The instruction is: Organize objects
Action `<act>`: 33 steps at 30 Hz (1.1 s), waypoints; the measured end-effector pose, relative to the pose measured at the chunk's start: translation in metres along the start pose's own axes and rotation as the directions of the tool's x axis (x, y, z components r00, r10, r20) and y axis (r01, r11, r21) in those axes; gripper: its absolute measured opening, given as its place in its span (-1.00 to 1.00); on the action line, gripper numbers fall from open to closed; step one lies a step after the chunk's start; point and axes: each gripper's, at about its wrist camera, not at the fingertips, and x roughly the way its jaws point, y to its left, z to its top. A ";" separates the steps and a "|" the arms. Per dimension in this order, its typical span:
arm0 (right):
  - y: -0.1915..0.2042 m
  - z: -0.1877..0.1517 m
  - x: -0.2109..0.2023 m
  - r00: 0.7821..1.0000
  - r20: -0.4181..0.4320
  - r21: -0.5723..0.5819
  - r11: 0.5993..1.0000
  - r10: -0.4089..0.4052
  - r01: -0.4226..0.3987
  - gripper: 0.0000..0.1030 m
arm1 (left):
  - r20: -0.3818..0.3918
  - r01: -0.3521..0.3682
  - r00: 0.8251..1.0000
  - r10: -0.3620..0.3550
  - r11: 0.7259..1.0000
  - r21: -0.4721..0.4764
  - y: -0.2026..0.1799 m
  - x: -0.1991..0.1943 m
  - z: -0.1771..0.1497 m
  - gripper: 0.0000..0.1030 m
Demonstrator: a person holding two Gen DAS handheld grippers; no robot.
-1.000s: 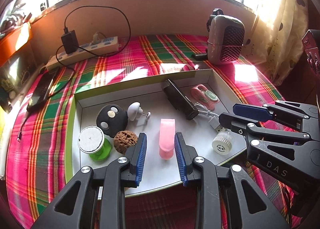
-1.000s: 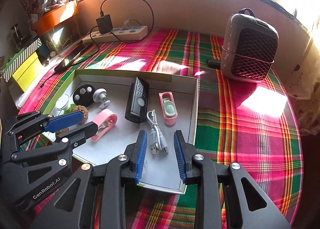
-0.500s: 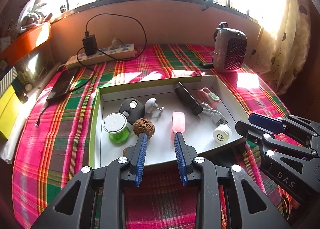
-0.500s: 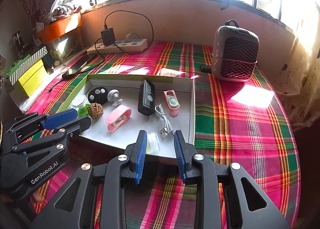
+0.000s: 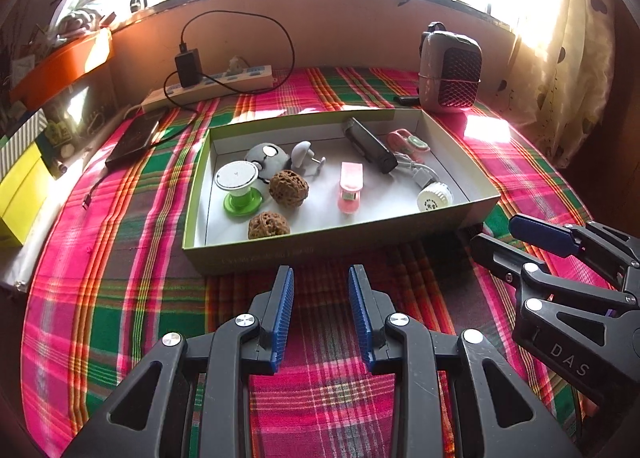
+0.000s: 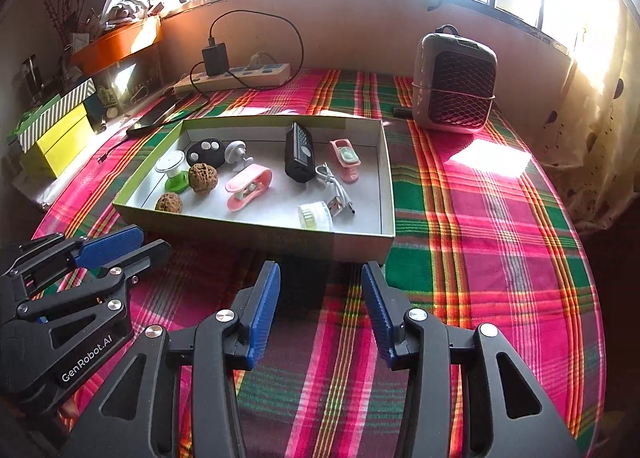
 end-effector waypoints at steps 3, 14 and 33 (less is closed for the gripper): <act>0.004 -0.010 0.001 1.000 -0.016 -0.008 1.000 -0.014 0.014 -0.15 | -0.007 -0.025 1.000 0.025 1.000 -0.004 0.001 0.000 -0.008 -0.48; 0.007 -0.034 0.006 0.997 -0.064 0.003 0.999 -0.036 0.036 -0.15 | -0.033 -0.049 0.998 0.048 0.998 -0.045 0.009 0.000 -0.025 -0.48; 0.002 -0.043 0.003 0.995 -0.066 0.037 0.996 -0.074 0.077 0.00 | -0.035 -0.061 0.998 0.060 0.998 -0.031 0.003 0.001 -0.035 -0.47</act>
